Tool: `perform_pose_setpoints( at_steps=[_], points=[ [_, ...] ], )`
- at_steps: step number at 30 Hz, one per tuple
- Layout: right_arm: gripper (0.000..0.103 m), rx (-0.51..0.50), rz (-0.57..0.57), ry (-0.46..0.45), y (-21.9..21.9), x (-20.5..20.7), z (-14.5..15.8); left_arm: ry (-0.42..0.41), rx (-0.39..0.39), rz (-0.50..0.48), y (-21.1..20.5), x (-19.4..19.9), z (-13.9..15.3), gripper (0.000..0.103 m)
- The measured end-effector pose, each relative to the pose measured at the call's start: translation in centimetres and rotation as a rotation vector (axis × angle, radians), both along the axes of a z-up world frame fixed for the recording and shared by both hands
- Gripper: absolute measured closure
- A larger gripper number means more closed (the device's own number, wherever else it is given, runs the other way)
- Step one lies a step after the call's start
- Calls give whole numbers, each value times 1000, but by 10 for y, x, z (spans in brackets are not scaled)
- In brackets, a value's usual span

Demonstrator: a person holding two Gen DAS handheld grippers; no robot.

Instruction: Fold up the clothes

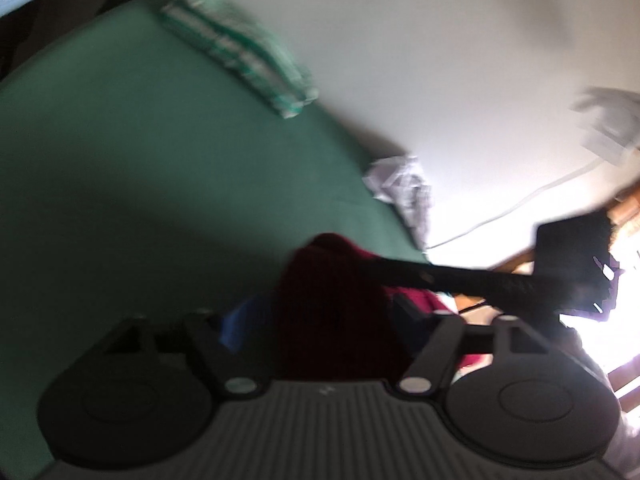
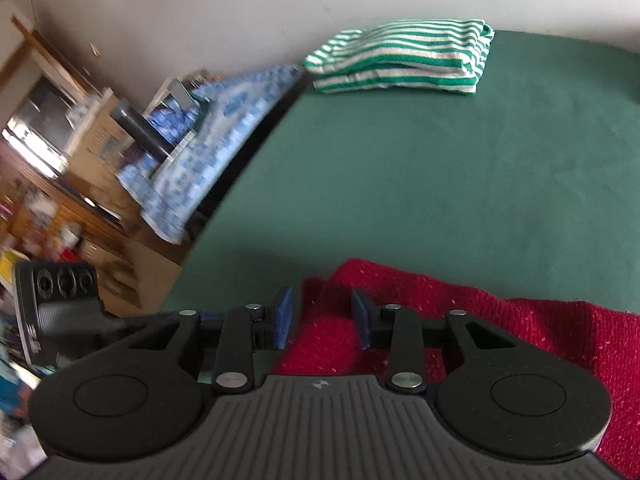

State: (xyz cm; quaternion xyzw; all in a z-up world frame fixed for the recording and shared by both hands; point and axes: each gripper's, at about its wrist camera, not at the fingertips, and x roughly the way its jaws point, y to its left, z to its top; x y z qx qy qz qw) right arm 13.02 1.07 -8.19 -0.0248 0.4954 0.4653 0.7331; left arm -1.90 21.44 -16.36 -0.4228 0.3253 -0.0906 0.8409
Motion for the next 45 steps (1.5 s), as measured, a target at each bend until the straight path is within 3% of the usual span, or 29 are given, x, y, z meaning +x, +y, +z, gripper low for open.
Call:
perform_pose_setpoints(
  at_steps=[3,4,10,12,17,18,20,22,26,28,30,32,34,39,40,42,45],
  points=[
    [88,1,-19,-43,-5,-5,0,69,22,-15,3,13,-13,70],
    [94,24,-34,-38,-7,-4,-2,82,42,-29,0,19,-16,73],
    [96,192,-127,39,-24,-5,-17,48,137,-169,-23,49,-4,76],
    [96,251,-159,68,-32,-7,-23,49,188,-219,-35,63,-3,84],
    [96,396,-237,141,-50,-12,-37,35,280,-293,-45,72,-2,81],
    [95,426,-253,156,-54,-13,-40,38,271,-290,-40,69,-3,71],
    [96,444,-262,152,-57,-18,-44,42,250,-283,-29,62,-4,64],
    [87,456,-268,142,-60,-24,-47,29,231,-267,-18,49,0,68],
    [86,479,-279,123,-67,-36,-55,-9,208,-203,-2,21,21,68],
    [90,491,-285,114,-70,-42,-58,-57,200,-182,-5,13,38,68],
    [103,502,-291,104,-73,-48,-62,-110,180,-185,-19,12,54,68],
    [103,514,-296,95,-76,-54,-66,-142,146,-211,-42,17,62,66],
    [103,526,-302,85,-79,-60,-69,-128,198,-230,-70,23,59,64],
    [103,450,-272,-14,-108,-64,-40,-76,270,-198,-86,18,34,69],
    [99,434,-265,-34,-114,-65,-34,-72,276,-189,-83,17,32,69],
    [94,455,-336,-111,-143,-60,-13,-64,257,-184,-78,18,30,69],
    [85,504,-469,-106,-175,-34,-3,-63,300,-187,-89,25,30,69]
  ],
)
